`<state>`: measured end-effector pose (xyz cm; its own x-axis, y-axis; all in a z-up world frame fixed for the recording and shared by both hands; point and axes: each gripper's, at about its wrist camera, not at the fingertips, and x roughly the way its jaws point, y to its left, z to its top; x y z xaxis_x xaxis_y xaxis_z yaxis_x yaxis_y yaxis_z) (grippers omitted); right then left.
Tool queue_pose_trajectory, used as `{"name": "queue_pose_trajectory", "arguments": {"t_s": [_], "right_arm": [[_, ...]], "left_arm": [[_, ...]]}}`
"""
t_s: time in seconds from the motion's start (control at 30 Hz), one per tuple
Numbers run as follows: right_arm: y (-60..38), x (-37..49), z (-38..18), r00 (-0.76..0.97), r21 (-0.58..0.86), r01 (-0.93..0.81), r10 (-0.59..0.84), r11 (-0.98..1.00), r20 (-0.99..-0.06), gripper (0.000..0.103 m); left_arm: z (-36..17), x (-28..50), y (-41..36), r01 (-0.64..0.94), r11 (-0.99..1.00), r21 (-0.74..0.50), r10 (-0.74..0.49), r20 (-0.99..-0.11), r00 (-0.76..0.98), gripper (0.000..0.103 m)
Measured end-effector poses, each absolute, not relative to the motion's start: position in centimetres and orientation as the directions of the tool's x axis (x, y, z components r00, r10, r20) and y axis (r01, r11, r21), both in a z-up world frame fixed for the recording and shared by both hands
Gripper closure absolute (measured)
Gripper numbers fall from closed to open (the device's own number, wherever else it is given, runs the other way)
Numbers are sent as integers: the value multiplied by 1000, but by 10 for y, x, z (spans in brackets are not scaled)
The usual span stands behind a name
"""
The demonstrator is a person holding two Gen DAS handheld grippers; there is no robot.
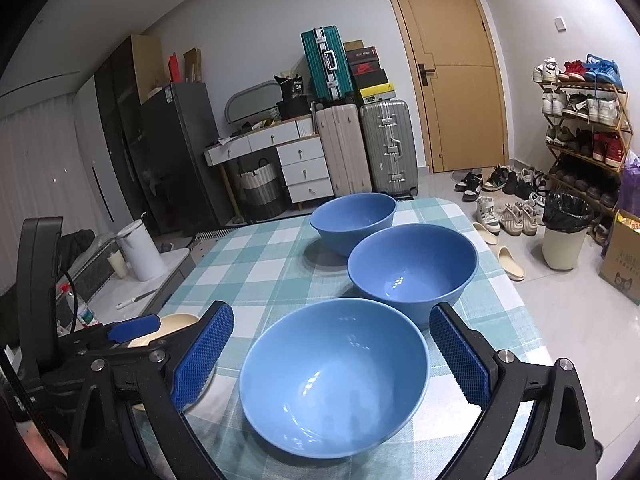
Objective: Organize plates and bowls
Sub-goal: 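Open the left gripper and release the blue bowl, then raise both grippers away and move them toward the nearest blue bowl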
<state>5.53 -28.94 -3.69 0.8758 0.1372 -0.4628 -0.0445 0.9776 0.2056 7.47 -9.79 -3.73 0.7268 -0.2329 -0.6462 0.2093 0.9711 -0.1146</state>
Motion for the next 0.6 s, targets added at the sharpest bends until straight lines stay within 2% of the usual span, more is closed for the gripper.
{"name": "queue_pose_trajectory", "arguments": {"t_s": [0.1,0.17,0.27,0.6], "right_arm": [[-288,50,-34,881,210,-48,141,976,-452,3],[-287,48,-33,880,208,-50,141,977,-453,3],[-286,43,-31,880,202,-54,142,978,-453,3],[-287,34,-29,885,219,-51,146,974,-443,3]], "left_arm": [[-35,63,-99,211,973,-96,-226,-598,769,13],[-32,51,-95,179,980,-82,-195,-516,834,13],[-28,41,-100,173,985,-22,-164,-457,874,12],[-29,43,-111,215,977,-14,-190,-520,832,5]]}}
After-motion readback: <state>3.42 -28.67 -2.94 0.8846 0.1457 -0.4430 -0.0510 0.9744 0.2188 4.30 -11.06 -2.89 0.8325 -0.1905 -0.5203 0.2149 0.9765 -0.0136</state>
